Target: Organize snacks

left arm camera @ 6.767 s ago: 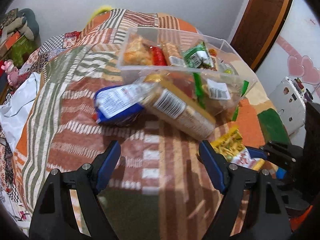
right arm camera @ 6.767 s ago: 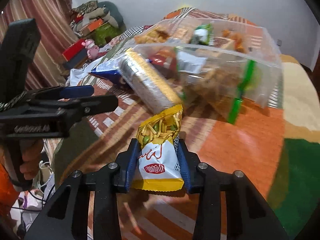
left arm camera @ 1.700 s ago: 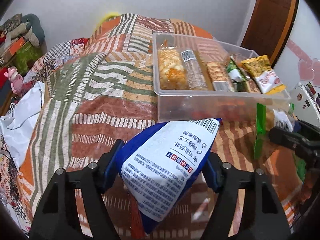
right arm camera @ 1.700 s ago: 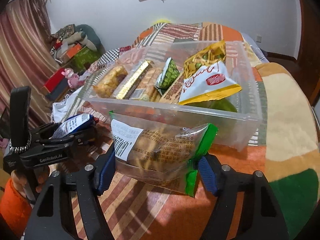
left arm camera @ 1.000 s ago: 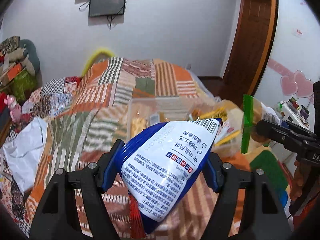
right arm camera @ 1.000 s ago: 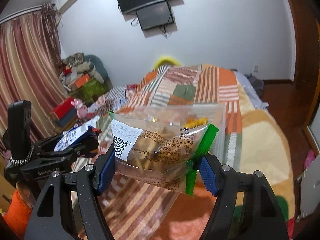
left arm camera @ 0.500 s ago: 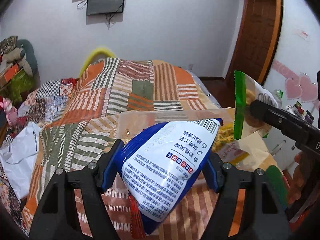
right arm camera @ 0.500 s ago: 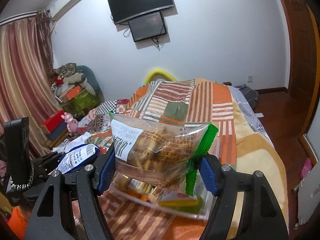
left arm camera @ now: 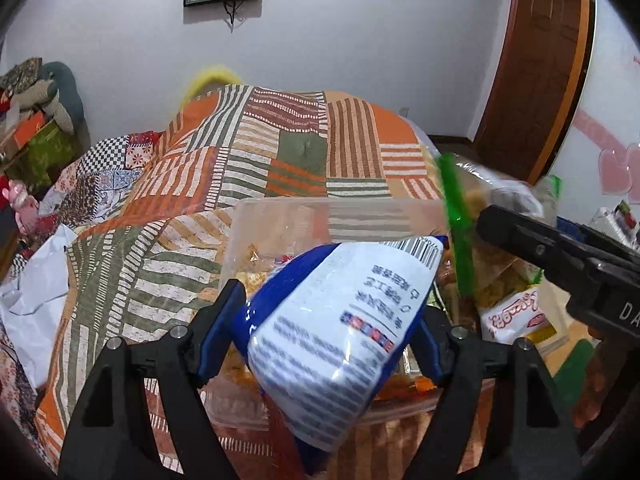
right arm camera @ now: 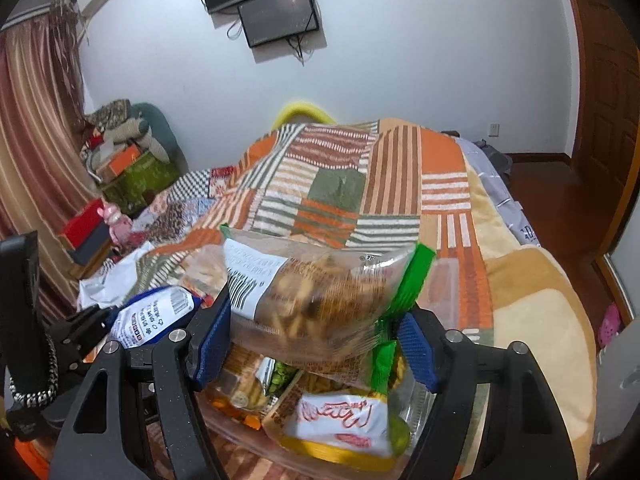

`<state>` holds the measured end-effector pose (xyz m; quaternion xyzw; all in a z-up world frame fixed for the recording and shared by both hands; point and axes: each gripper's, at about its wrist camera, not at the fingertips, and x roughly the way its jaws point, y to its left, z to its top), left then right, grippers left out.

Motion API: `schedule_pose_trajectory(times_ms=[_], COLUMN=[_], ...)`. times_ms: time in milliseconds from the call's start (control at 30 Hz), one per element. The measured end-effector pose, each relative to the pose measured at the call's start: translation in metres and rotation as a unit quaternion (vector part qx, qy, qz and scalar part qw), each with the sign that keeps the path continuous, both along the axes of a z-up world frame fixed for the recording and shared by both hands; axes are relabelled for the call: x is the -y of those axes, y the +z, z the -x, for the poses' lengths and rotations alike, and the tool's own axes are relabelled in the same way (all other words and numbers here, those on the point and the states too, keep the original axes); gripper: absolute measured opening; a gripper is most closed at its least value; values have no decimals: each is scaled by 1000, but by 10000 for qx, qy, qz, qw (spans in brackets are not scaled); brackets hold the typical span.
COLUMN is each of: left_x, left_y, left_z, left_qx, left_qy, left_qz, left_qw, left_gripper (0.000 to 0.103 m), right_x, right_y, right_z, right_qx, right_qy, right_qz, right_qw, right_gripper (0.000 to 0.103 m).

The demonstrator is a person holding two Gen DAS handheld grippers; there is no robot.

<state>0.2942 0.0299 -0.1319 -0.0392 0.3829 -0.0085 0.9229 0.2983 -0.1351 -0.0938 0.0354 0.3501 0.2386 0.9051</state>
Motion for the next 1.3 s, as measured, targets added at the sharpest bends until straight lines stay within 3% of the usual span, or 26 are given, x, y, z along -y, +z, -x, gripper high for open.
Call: schedule_pose_trajectory(times_ms=[100, 267, 467, 700, 867, 1067, 1133, 1300], left_x=[2, 8, 12, 6, 8, 12, 14, 19], left_y=[-4, 3, 33, 85, 118, 149, 153, 161], left_z=[-1, 11, 39, 88, 129, 178, 188, 211], left_qx=[-131, -35, 249, 818, 1312, 1877, 2013, 2251], left_qy=[-48, -204, -381, -343, -256, -130, -98, -43], left_qz=[23, -64, 26, 263, 195, 96, 16, -122], left_qw=[9999, 9998, 9990, 9957, 9908, 9821, 9795, 9742], left_gripper=[90, 90, 92, 92, 94, 101, 102, 103], right_x=[3, 15, 31, 45, 51, 50, 48, 46], right_y=[-3, 5, 26, 65, 94, 110, 111, 112], right_z=[1, 14, 38, 79, 118, 155, 161, 175], right_qx=[-51, -8, 197, 745, 1239, 1697, 1778, 1952], right_qy=[33, 51, 65, 56, 20, -97, -109, -196], right_qz=[36, -40, -122, -159, -220, -105, -100, -71], right_qw=[10000, 10000, 9997, 9971, 9921, 9854, 9839, 9805], right_gripper=[74, 74, 74, 76, 81, 92, 101, 103])
